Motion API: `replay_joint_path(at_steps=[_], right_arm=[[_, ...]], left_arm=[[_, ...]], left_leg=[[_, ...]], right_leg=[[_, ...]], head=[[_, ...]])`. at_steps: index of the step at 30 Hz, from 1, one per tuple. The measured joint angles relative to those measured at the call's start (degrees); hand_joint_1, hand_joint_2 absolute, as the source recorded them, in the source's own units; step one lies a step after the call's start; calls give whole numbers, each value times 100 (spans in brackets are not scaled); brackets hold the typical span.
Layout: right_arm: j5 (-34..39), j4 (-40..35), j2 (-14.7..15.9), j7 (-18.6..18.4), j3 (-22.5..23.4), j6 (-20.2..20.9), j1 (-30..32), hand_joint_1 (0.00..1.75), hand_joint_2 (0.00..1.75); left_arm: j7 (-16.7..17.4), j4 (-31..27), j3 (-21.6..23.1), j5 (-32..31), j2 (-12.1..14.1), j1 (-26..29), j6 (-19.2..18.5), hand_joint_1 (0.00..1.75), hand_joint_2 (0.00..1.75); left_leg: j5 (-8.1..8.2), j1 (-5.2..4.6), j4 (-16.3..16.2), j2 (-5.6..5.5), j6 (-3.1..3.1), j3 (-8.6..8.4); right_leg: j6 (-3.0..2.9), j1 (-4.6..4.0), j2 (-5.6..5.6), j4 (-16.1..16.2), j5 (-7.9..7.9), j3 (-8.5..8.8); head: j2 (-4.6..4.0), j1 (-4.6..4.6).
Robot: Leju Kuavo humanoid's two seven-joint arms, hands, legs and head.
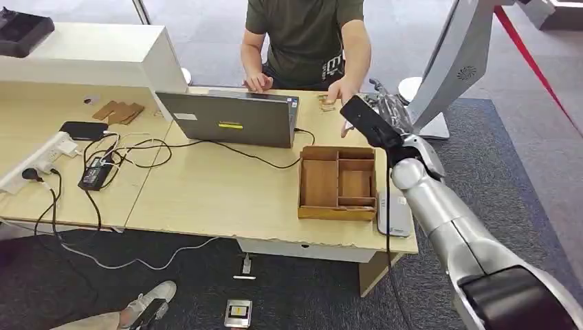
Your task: Pass the card to the sensor for recognition and then transmit it.
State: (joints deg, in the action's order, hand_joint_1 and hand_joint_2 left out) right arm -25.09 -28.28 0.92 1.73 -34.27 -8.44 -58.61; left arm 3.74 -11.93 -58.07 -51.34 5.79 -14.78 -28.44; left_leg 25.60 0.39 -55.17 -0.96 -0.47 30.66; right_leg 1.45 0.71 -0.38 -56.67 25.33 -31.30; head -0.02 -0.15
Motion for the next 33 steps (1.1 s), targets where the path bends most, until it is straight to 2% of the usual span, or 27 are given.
replay_joint_path(at_steps=[1,2,13,19,21,23,29,33], right_arm=[[0,18,0,0,-5,2,0,59,175],[-2,33,2,0,-9,7,2,0,175],[63,133,20,-59,-68,-22,15,0,175],[96,26,125,44,-74,-319,69,0,175],[29,-242,253,20,-74,-391,178,0,175],[-83,-639,445,-187,-68,-398,397,0,175],[-486,-2390,1115,-759,107,-291,1607,0,175],[-850,-3457,1412,-990,319,-96,2399,0,175]], left_arm=[[0,0,2,2,0,0,2,0,175],[0,0,2,11,0,0,0,0,175],[0,0,4,72,-4,1,0,0,175],[-2,0,22,186,-11,20,0,0,175],[-33,0,28,290,-11,55,0,0,175],[-87,-2,37,393,-9,103,0,0,175],[-136,-9,55,566,22,260,0,0,175],[-136,-20,92,701,63,305,0,0,175]], left_leg=[[0,0,0,0,0,0],[0,0,0,0,0,0],[0,0,-2,1,0,-2],[0,0,-2,1,0,-2],[0,-1,-3,2,0,-4],[1,0,-3,2,1,-6],[8,-1,-3,-2,4,-7],[9,0,-1,0,3,-6]], right_leg=[[0,0,0,0,0,0],[0,0,0,0,0,0],[0,1,1,0,0,0],[0,0,1,0,0,0],[0,0,1,2,0,0],[0,0,0,7,0,4],[1,0,0,11,1,9],[1,0,0,11,2,7]], head=[[0,-2],[0,0],[0,-2],[0,-2],[0,-2],[0,-2],[0,0],[0,-2]])
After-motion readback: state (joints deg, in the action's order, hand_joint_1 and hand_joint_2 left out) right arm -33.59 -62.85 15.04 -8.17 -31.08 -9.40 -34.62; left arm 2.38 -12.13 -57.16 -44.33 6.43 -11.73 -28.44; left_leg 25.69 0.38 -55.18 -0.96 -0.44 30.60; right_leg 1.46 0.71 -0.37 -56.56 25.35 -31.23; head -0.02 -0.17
